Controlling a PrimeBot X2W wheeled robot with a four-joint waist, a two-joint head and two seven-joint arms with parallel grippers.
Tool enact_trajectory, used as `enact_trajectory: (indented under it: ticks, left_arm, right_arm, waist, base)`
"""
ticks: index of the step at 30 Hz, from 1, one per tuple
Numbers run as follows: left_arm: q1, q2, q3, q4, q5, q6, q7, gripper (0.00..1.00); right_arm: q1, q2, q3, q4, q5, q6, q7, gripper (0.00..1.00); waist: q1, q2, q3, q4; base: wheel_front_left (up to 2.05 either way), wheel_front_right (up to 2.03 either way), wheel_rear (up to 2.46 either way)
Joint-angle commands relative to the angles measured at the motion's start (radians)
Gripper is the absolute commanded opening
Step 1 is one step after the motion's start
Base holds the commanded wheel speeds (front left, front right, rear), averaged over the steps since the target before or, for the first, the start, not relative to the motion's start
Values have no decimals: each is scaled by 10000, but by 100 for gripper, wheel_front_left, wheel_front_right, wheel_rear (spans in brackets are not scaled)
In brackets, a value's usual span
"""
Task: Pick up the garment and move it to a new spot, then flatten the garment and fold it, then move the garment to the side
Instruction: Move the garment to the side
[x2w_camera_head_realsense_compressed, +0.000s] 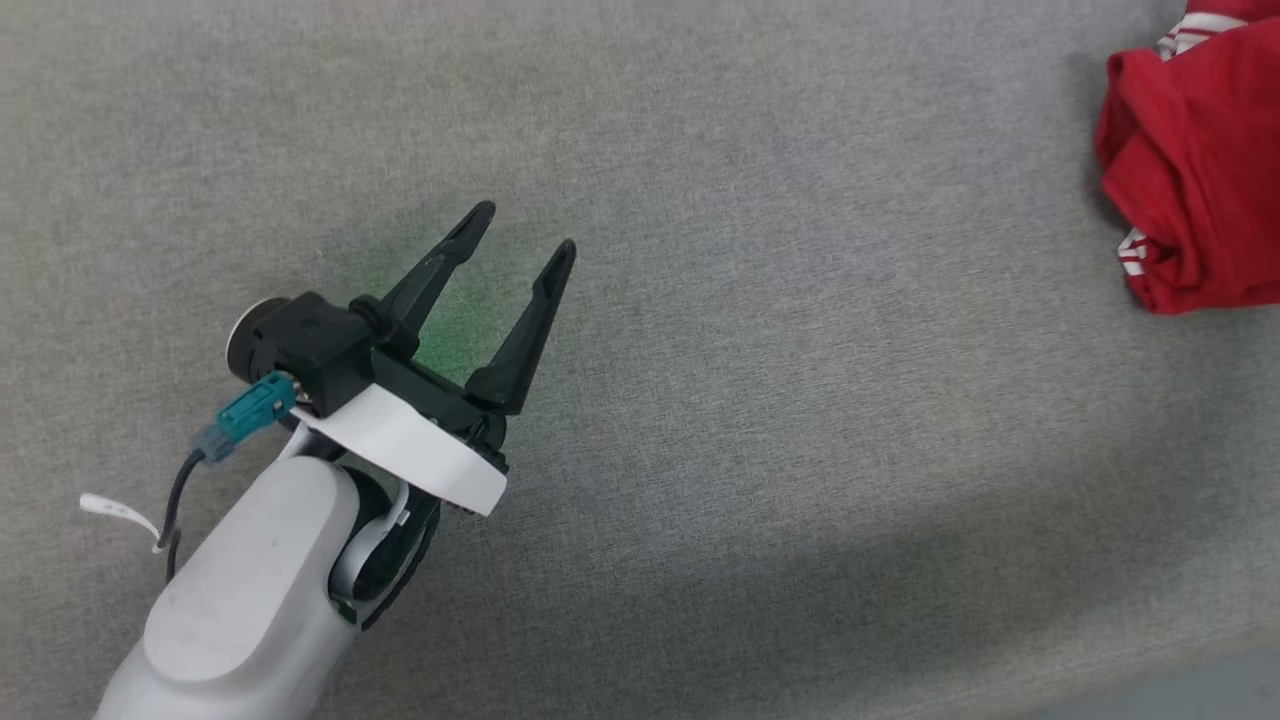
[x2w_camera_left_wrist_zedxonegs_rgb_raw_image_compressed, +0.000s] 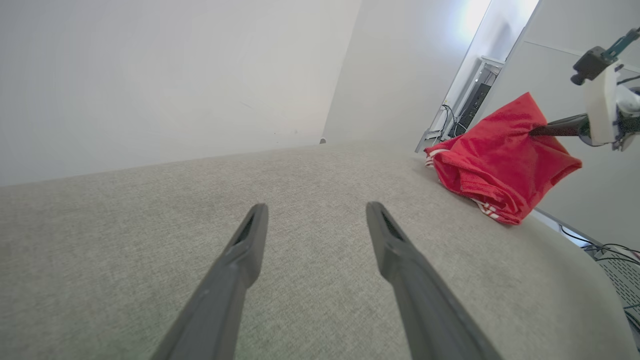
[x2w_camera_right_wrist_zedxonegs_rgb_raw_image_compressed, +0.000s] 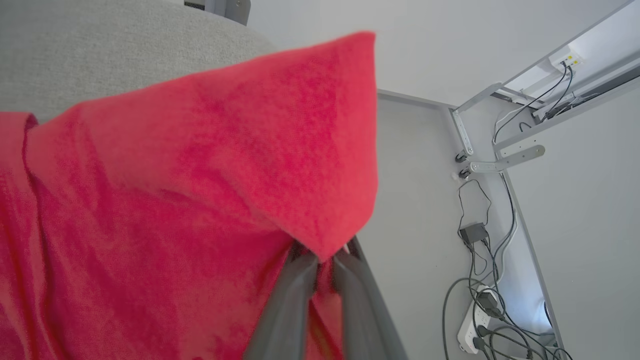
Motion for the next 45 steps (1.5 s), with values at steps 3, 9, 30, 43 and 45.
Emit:
enact_trajectory:
  ticks: [3, 9, 30, 43, 45]
  left_arm:
    - [-274, 50, -133, -28, -57, -28, -52, 100]
    - [-497, 41, -186, 12, -174, -28, -52, 100]
    - [431, 47, 1101, -271, -485, -29, -51, 100]
    - [1587, -124, 2671, -294, -457, -29, -53, 100]
    - [1803, -113, 2901, -294, -367, -29, -51, 100]
  right_arm:
    - [-300, 318, -418, 636, -670, -7, -603, 0]
    - [-643, 929, -1212, 1863, -1734, -7, -1228, 1]
    - [-1616, 1413, -2001, 3104, -2756, -7, -2163, 100]
    - [-851, 2536, -1505, 2530, -2111, -7, -3900, 100]
    - [-655, 2681, -1352, 2353, -2012, -7, -4189, 100]
  waist:
    - [0, 0, 234, 93]
    - [0, 0, 424, 409]
    - [0, 0, -52, 692]
    - [0, 0, -1243, 1039]
    - [0, 0, -1410, 1103]
  base:
    - [0, 0, 0]
    - [0, 0, 0]
    - [0, 0, 0]
    - [0, 0, 0]
    - [0, 0, 0]
